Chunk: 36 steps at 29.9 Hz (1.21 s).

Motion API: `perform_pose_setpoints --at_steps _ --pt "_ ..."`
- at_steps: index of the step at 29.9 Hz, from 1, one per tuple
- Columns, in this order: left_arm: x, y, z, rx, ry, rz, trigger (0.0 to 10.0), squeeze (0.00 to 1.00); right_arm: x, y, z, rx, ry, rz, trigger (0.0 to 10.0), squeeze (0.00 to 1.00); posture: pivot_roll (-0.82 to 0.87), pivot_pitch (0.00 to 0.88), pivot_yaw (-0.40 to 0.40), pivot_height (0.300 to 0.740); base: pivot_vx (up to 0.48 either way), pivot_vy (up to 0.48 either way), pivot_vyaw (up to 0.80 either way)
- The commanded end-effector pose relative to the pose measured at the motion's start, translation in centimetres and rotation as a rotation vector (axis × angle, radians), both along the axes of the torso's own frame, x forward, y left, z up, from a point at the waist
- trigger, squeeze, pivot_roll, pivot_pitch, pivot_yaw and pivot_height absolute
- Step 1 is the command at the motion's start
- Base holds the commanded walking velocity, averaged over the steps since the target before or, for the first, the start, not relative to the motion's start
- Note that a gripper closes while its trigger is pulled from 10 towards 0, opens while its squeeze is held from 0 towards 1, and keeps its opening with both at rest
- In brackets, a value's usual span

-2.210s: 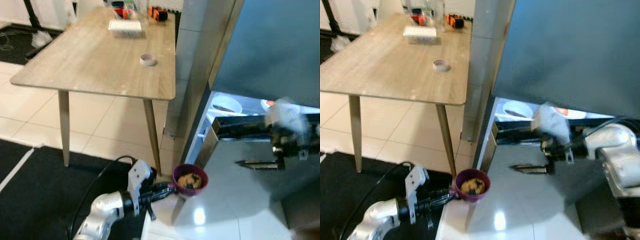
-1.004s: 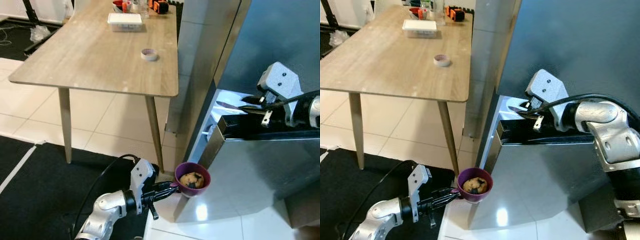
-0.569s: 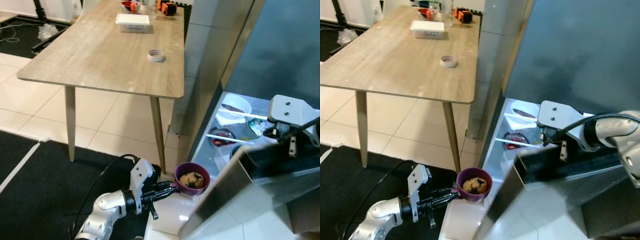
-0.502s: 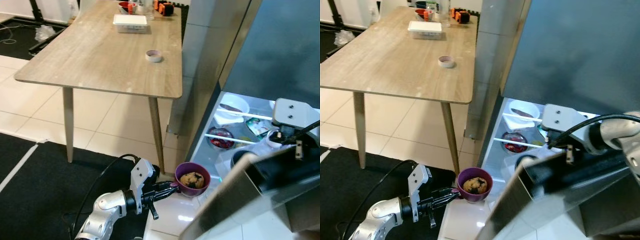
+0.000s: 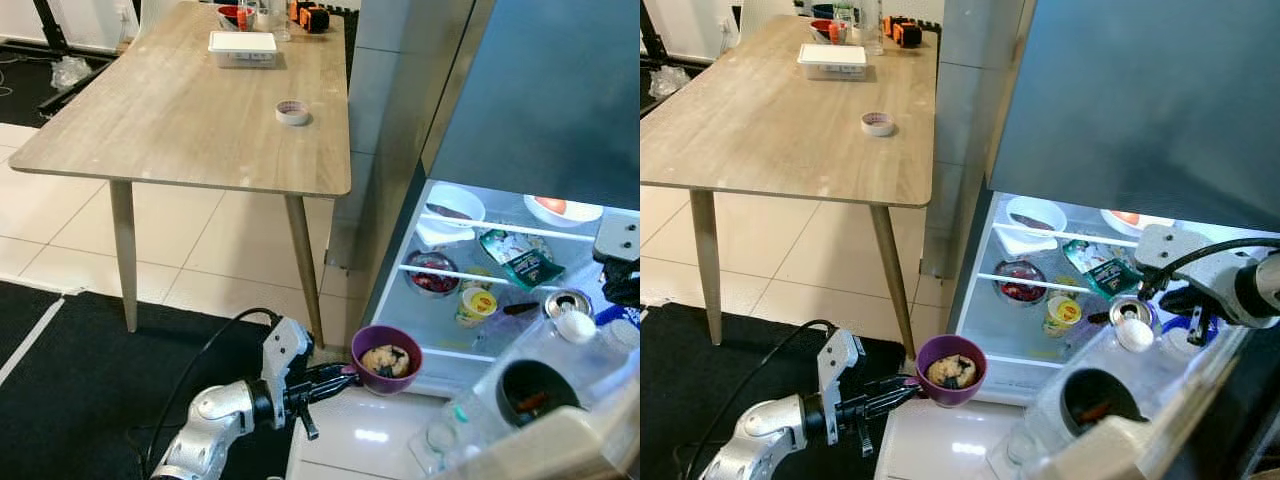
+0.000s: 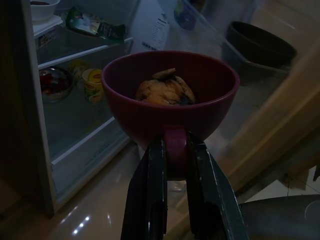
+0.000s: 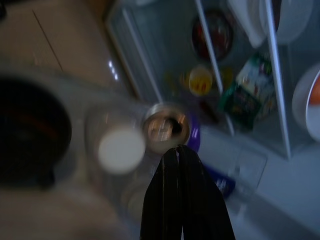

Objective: Restocking fridge

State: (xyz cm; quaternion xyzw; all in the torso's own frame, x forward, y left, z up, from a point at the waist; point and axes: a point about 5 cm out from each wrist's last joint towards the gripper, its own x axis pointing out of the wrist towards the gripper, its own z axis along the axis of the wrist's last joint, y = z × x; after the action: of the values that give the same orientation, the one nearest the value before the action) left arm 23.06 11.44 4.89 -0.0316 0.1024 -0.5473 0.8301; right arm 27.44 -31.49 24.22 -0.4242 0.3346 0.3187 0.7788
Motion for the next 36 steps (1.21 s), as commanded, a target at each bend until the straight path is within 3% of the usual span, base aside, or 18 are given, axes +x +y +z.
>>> perform_pose_setpoints --at_steps 1,4,6,9,11,18,23,26,30,36 --pt "0.2 -0.6 0.4 -0.017 -0.024 -0.022 10.0 0.00 -0.1 -0.1 -0.2 0.008 0.004 -0.011 10.0 0.00 0.04 0.020 -0.099 0.740 0.000 0.000 0.00" --pt "0.2 -0.6 0.4 -0.018 -0.025 -0.021 10.0 0.00 -0.1 -0.2 -0.4 0.009 0.007 -0.018 10.0 0.00 0.04 0.020 -0.099 0.740 0.000 0.000 0.00" --pt "0.1 -0.6 0.4 -0.018 -0.023 -0.020 10.0 0.00 -0.5 -1.5 -1.0 -0.030 0.034 -0.075 10.0 0.00 0.04 0.023 -0.101 0.740 0.000 0.000 0.00" --pt "0.1 -0.6 0.3 -0.018 -0.023 -0.020 10.0 0.00 -0.7 -1.9 -1.1 -0.042 0.043 -0.092 10.0 0.00 0.04 0.023 -0.101 0.740 0.000 0.000 0.00" --pt "-0.1 -0.6 0.3 -0.019 -0.018 -0.019 10.0 0.00 -2.3 -3.6 -1.2 -0.077 0.129 -0.128 10.0 0.00 0.04 0.025 -0.104 0.740 0.000 0.000 0.00" --pt "-0.2 -0.5 0.2 -0.018 -0.013 -0.017 10.0 0.00 -5.3 -5.7 -1.1 -0.116 0.264 -0.174 10.0 0.00 0.02 0.034 -0.108 0.740 0.000 0.000 0.00" --pt "-0.3 -0.6 0.1 -0.020 -0.011 -0.021 10.0 0.00 -6.0 -6.8 -1.0 -0.144 0.282 -0.224 10.0 0.00 0.02 0.034 -0.106 0.740 0.000 0.000 0.00" --pt "-0.3 -0.5 0.2 -0.018 -0.012 -0.024 10.0 0.00 -7.6 -9.1 -0.9 -0.203 0.320 -0.339 10.0 0.00 0.02 0.038 -0.103 0.740 0.000 0.000 0.00" --pt "-0.2 -0.4 0.2 -0.017 -0.014 -0.023 10.0 0.00 -8.2 -10.0 -0.9 -0.225 0.335 -0.385 10.0 0.00 0.02 0.038 -0.103 0.740 0.000 0.000 0.00" --pt "-0.2 -0.4 0.2 -0.017 -0.014 -0.020 10.0 0.00 -9.7 -13.0 -0.4 -0.326 0.299 -0.561 10.0 0.00 0.02 0.036 -0.102 0.740 0.000 0.000 0.00"
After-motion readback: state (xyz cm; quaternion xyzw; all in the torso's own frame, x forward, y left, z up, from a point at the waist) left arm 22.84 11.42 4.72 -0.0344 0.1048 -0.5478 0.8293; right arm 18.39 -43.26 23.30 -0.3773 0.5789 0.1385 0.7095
